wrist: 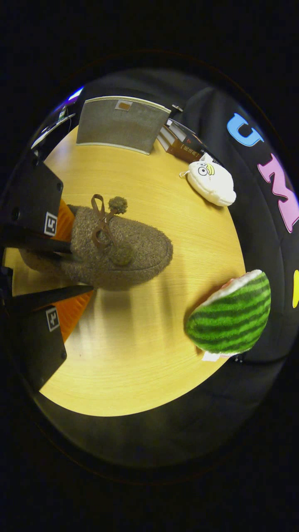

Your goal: Open the storage box then place both shoes into the box .Put the left shoe in first, then the right shoe, with the right side of both shoes facing outward in a uniform manner.

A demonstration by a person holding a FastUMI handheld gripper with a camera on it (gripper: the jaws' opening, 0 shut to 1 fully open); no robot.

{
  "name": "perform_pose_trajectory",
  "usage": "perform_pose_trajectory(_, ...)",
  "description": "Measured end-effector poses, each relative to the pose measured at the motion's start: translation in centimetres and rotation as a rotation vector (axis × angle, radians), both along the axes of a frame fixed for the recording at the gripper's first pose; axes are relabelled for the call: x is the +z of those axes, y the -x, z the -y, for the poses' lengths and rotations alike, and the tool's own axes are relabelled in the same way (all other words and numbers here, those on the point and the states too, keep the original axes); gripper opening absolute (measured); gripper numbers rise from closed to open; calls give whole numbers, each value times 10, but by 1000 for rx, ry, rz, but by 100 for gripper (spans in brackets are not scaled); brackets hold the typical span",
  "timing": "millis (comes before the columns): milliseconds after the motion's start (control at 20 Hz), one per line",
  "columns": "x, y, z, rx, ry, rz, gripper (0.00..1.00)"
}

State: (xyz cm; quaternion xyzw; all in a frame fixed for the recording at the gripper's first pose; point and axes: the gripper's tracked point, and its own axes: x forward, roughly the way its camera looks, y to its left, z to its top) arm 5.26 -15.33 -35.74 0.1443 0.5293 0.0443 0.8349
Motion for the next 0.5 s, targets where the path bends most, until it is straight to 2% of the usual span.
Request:
perform_pose_trajectory(200,0,1,6,-57,-27,-17,29)
perform_pose_trajectory(250,-1,-2,7,-79,-41,-15,29)
perform_pose_trajectory(350,1,-1,16,-108,-19,16,12)
perform_pose_trajectory(400,7,-3,16,-123,-25,39,8)
perform_pose_trajectory(500,16,-1,6,-147,-69,42,6)
